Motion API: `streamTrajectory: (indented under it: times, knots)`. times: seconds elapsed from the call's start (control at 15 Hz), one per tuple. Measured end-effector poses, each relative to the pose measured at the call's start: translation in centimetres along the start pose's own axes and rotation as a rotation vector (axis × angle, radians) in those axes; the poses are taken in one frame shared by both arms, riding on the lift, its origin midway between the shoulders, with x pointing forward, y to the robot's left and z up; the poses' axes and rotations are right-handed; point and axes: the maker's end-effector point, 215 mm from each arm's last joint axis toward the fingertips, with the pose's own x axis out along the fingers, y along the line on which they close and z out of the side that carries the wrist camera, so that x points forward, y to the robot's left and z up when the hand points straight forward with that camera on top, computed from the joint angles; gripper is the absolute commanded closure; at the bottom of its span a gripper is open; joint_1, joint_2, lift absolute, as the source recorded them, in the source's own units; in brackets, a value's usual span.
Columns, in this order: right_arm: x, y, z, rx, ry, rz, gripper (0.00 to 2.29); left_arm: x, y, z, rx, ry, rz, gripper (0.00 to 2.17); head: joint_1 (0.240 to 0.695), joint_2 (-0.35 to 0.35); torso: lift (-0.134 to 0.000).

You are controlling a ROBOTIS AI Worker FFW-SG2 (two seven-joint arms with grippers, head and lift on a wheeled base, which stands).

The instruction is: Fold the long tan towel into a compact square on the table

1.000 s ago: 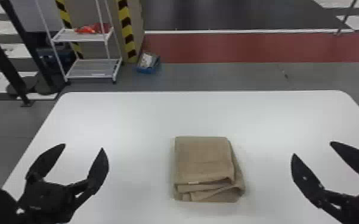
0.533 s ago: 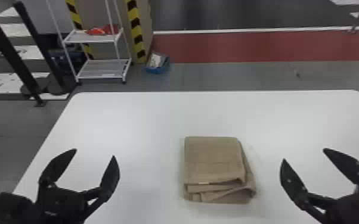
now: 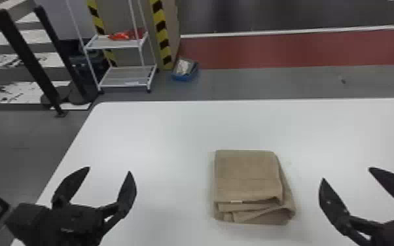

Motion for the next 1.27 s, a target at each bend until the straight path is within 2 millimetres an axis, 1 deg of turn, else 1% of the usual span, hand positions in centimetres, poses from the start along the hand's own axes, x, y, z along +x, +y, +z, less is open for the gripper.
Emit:
streamTrajectory:
  times: [0.07,0.2,0.8,1.27]
  knots:
    - [0.02,0.09,-0.01,0.002,0.000,0.002,0.08,-0.02,0.46,0.06,0.002,-0.001,0.019,0.02,0.695,0.159,-0.125]
    - [0.05,0.20,-0.03,0.003,0.001,0.003,0.08,-0.06,0.67,0.14,0.004,-0.001,0.026,0.02,0.695,0.170,-0.125]
    - [0.38,0.38,-0.63,0.009,0.006,0.010,0.08,0.14,0.56,-0.30,-0.003,0.016,0.016,0.02,0.695,0.172,-0.125]
    - [0.47,0.37,-0.70,0.008,0.001,0.010,0.08,0.27,0.48,-0.42,-0.007,0.021,0.009,0.04,0.695,0.171,-0.125]
